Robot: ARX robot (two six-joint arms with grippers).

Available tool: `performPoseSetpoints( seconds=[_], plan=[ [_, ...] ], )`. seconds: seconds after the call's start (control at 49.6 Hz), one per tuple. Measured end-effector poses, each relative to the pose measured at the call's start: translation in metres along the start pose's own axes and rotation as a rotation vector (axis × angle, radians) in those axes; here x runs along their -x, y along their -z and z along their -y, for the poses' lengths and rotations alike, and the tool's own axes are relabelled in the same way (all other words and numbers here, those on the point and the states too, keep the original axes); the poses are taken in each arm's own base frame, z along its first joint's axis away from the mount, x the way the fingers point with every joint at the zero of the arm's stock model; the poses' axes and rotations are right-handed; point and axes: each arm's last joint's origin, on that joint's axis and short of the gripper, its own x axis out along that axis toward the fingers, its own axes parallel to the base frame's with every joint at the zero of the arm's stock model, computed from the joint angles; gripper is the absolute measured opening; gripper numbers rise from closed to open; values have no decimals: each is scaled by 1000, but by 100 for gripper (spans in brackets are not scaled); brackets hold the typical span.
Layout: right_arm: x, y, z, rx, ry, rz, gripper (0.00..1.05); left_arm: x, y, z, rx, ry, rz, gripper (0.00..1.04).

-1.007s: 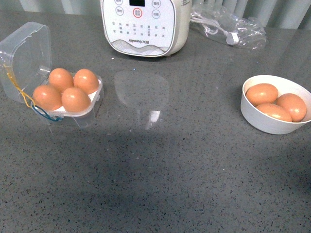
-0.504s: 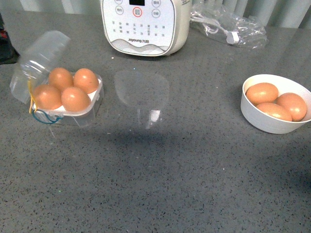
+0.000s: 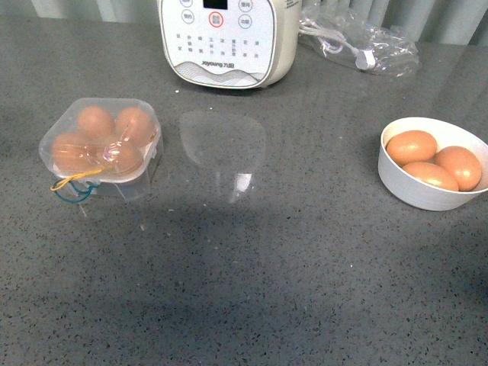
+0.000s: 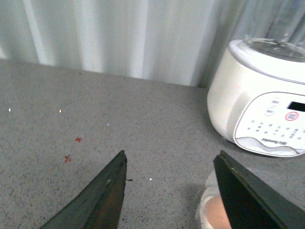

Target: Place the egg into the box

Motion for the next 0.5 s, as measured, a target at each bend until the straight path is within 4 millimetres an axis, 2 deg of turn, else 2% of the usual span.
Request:
performPoseSetpoints(
  seconds=[0.101,0.181,0.282,0.403,0.504],
  plan=[
    [0,0,0,0,3,0,97,14,0,7,-28,0,23,42],
    [0,0,0,0,3,0,97,30,6,14,-36,-5,20,23],
    [0,0,0,0,1,0,97,45,12,19,-38,-14,11,4],
    [0,0,0,0,1,0,97,60,14,25,-46,-1,15,4],
    [0,0,0,0,1,0,97,71,25,31,-47,-27,13,4]
  ],
)
